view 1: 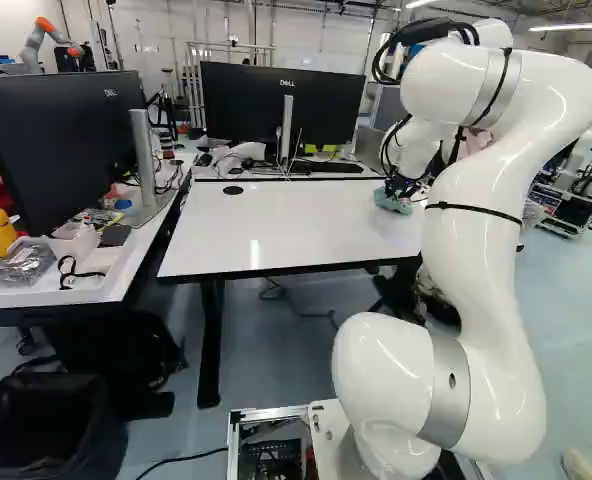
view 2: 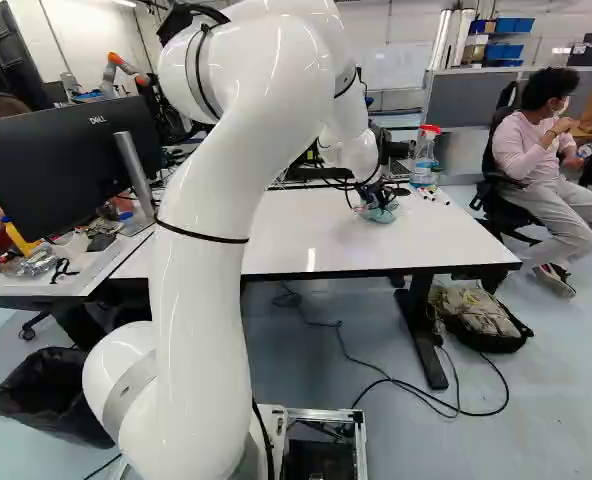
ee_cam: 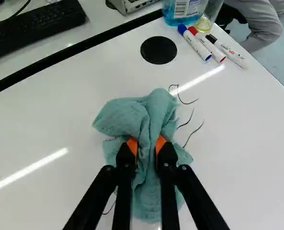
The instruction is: Clean the table with the green towel
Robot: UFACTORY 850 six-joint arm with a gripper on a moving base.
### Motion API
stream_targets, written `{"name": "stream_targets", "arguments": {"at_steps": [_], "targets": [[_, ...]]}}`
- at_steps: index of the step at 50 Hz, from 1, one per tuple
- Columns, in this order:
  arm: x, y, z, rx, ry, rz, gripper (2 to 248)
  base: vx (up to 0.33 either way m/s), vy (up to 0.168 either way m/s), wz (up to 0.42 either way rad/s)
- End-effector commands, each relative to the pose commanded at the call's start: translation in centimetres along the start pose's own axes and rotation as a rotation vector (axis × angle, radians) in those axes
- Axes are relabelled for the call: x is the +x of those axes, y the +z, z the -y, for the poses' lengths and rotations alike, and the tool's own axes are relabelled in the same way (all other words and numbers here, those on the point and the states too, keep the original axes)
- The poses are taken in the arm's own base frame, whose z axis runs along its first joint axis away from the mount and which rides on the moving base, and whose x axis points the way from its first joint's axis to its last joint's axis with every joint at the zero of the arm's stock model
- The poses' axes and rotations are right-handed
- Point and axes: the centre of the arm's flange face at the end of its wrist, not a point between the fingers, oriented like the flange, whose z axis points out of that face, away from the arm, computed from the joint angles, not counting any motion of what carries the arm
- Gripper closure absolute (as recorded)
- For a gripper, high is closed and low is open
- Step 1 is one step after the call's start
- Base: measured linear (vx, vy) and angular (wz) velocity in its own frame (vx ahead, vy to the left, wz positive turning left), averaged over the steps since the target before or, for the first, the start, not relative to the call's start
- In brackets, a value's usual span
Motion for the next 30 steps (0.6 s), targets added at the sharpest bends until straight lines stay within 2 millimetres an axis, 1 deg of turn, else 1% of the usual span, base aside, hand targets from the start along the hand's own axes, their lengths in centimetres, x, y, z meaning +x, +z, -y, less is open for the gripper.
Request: {"name": "stream_targets", "arguments": {"at_steps": [10,20,30], "targets": [[0.3,0.3,0.5,0.005,-0.006,-0.004,191,0.0,0.0,0.0],[0.8,0.8,2.1,0.02,-0.024,-0.011,191,0.0,0.0,0.0],[0.4,0.4,3.8,0.034,-0.042,-0.006,191,0.0,0.0,0.0]]}}
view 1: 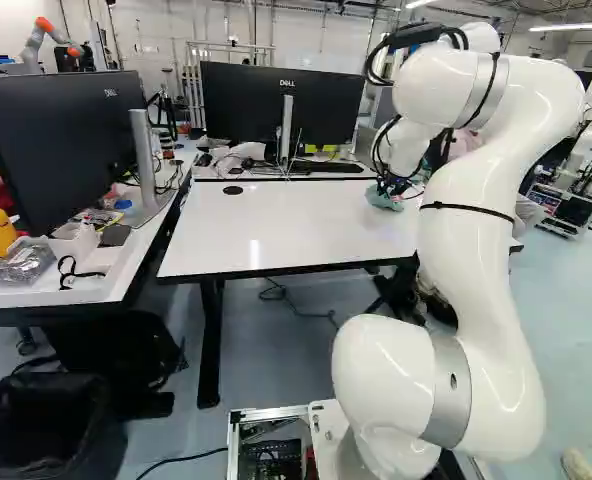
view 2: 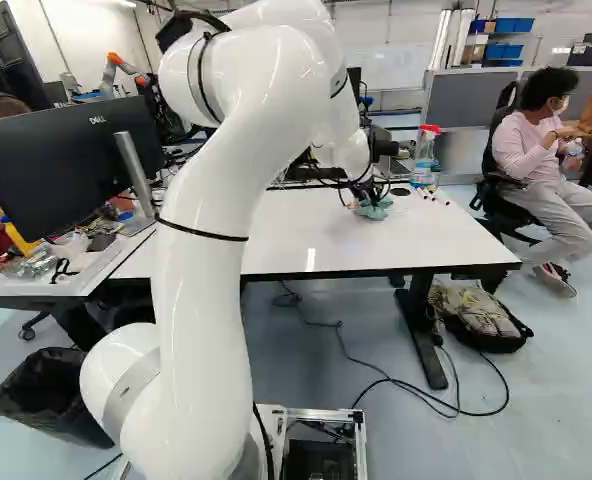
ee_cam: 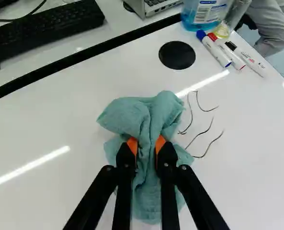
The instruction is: Clean the table with the green towel
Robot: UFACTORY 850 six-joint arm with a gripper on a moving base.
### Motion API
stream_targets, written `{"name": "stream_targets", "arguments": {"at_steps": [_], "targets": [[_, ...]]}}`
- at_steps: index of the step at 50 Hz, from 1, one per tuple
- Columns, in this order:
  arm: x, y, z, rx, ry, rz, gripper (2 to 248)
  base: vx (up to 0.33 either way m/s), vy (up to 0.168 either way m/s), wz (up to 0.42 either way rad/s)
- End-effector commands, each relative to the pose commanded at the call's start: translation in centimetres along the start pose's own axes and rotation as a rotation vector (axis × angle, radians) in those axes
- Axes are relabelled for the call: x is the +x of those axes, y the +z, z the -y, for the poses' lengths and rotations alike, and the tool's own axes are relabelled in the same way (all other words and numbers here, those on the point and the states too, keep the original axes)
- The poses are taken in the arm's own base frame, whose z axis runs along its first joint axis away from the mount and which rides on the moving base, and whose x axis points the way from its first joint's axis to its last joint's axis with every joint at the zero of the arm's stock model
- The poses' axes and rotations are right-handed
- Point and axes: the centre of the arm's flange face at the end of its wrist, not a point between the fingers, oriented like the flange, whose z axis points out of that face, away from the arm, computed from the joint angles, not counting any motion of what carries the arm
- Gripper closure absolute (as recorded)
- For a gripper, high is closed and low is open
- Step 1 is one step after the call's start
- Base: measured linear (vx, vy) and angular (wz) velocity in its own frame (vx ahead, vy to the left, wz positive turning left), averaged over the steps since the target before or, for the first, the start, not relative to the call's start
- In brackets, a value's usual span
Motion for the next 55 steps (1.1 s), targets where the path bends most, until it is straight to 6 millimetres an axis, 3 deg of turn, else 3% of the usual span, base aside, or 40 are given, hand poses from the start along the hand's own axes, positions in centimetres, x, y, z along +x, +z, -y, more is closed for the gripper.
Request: {"name": "stream_targets", "arguments": {"at_steps": [14,24,41,55], "targets": [[-1.1,-1.1,1.9,0.017,-0.022,0.014,191,0.0,0.0,0.0],[-2.4,-2.4,2.1,0.02,-0.026,0.028,191,0.0,0.0,0.0],[-4.4,-4.4,1.1,0.011,-0.014,0.051,191,0.0,0.0,0.0],[-4.9,-4.8,-1.1,-0.011,0.014,0.056,191,0.0,0.0,0.0]]}}
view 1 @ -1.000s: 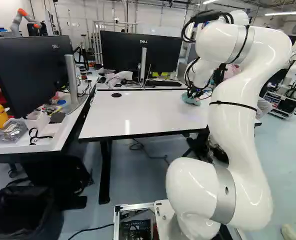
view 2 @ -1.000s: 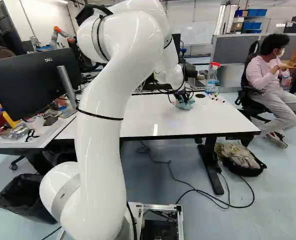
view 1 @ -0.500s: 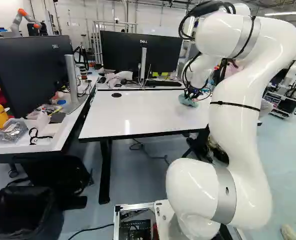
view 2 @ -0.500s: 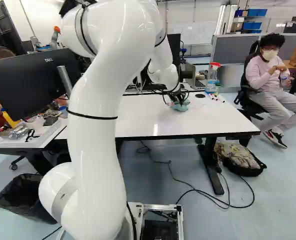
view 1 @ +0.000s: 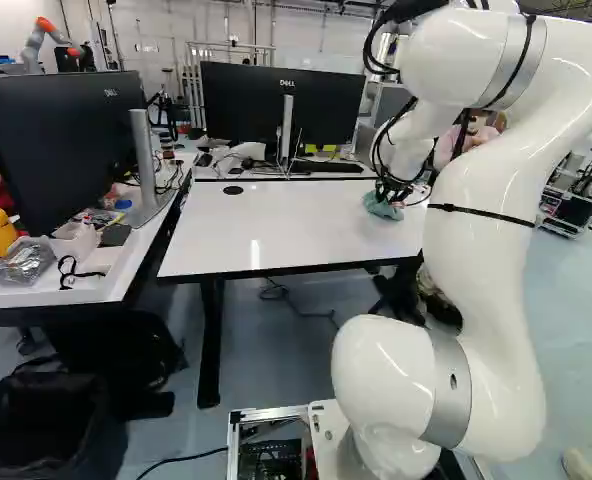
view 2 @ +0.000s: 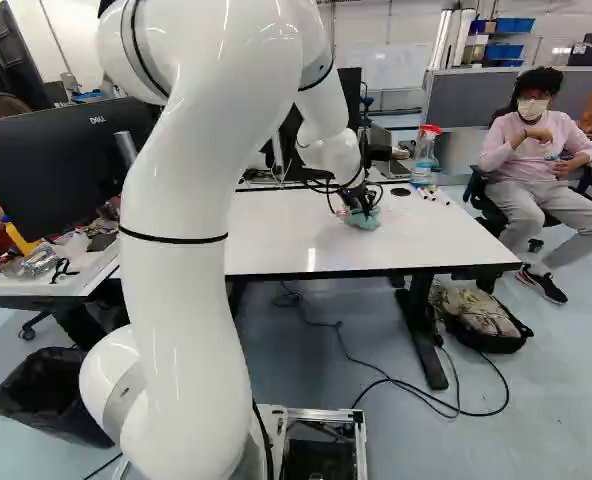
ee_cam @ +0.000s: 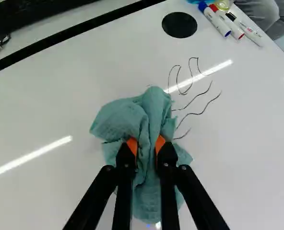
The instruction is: Clean the table with the green towel
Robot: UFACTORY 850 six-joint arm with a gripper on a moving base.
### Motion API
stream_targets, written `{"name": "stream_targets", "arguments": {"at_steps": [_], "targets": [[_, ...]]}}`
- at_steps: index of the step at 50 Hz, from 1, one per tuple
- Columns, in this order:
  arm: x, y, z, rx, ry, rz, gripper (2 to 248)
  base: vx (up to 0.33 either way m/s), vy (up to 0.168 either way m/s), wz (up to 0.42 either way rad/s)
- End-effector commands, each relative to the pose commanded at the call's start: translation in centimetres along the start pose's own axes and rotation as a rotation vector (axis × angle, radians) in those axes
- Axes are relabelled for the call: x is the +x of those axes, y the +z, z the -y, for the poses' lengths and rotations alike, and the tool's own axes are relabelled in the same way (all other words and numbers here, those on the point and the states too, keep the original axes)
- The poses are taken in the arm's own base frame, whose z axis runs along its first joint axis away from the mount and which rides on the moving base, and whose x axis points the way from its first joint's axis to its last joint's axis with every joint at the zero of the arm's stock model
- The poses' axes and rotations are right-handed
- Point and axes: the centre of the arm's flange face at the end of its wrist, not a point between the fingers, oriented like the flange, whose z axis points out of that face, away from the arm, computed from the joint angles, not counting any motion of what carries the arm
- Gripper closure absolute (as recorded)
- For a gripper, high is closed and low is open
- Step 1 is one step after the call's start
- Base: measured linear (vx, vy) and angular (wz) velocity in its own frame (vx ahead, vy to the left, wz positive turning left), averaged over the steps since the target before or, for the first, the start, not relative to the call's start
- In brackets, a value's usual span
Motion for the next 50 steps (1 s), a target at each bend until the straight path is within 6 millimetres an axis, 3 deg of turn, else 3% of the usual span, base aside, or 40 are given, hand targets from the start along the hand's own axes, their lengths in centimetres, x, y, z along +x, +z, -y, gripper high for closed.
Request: {"name": "stream_targets", "arguments": {"at_steps": [35,50], "targets": [[2.0,1.7,-5.7,-0.052,0.07,-0.022,191,0.0,0.0,0.0],[3.8,3.4,-7.0,-0.063,0.083,-0.043,191,0.0,0.0,0.0]]}}
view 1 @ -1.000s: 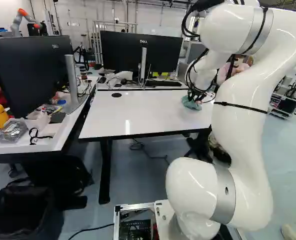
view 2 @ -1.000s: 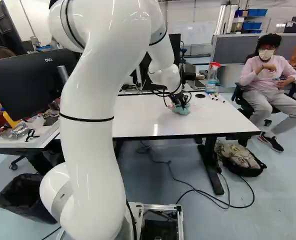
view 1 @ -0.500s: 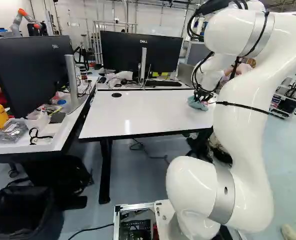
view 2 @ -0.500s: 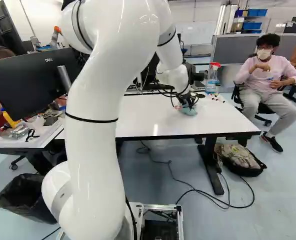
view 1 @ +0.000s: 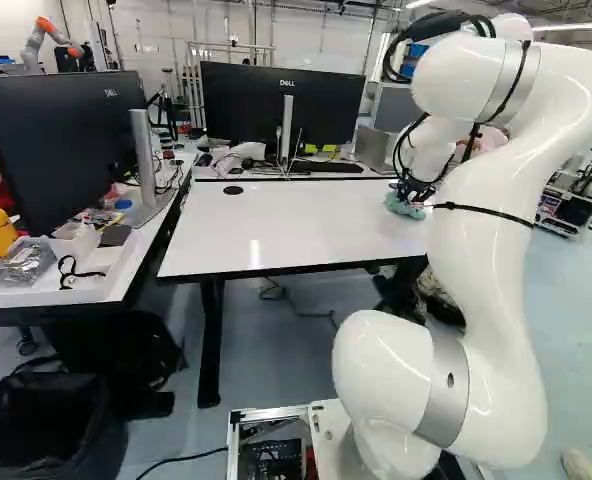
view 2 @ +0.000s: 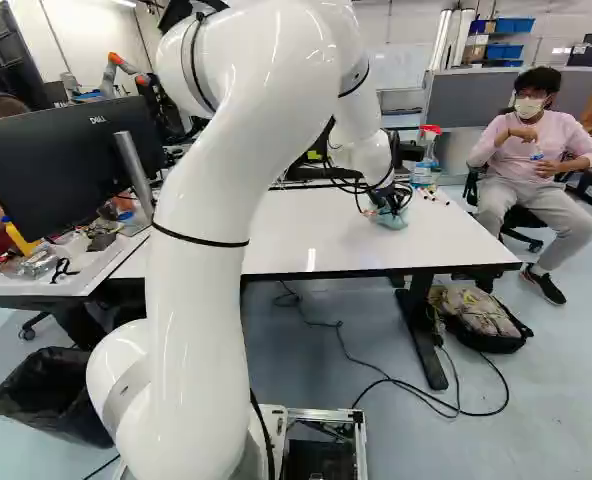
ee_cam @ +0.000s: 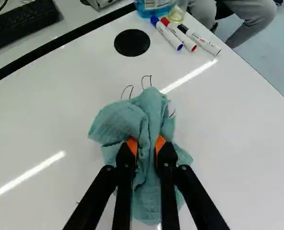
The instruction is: Clean the table with the green towel
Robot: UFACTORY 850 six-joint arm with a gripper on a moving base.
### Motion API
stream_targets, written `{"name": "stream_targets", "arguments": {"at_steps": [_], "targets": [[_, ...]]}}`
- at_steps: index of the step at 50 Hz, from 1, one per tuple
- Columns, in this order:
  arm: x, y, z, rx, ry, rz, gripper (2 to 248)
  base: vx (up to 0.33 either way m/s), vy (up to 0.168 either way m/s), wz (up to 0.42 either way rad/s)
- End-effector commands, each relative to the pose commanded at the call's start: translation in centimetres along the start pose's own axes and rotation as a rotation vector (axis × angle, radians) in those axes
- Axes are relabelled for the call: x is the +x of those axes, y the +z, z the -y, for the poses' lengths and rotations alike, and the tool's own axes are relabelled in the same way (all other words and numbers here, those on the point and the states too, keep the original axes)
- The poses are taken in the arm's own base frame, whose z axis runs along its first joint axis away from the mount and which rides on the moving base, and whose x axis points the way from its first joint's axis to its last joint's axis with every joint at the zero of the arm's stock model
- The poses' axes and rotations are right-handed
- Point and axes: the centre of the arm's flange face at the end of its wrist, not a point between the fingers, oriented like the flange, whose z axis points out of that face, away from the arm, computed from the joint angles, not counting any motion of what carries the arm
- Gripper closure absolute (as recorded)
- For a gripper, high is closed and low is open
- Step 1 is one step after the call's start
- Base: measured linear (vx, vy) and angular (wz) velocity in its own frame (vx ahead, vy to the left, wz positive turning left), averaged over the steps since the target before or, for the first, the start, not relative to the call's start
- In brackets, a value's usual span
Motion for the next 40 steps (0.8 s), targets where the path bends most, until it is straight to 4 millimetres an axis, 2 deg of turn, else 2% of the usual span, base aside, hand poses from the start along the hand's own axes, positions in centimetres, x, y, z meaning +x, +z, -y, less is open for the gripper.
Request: {"name": "stream_targets", "arguments": {"at_steps": [16,28,40], "targets": [[2.1,2.1,-0.1,0.0,0.001,-0.027,191,0.0,0.0,0.0],[3.2,3.2,1.3,0.012,-0.014,-0.042,191,0.0,0.0,0.0],[3.4,3.4,3.4,0.03,-0.037,-0.046,191,0.0,0.0,0.0]]}}
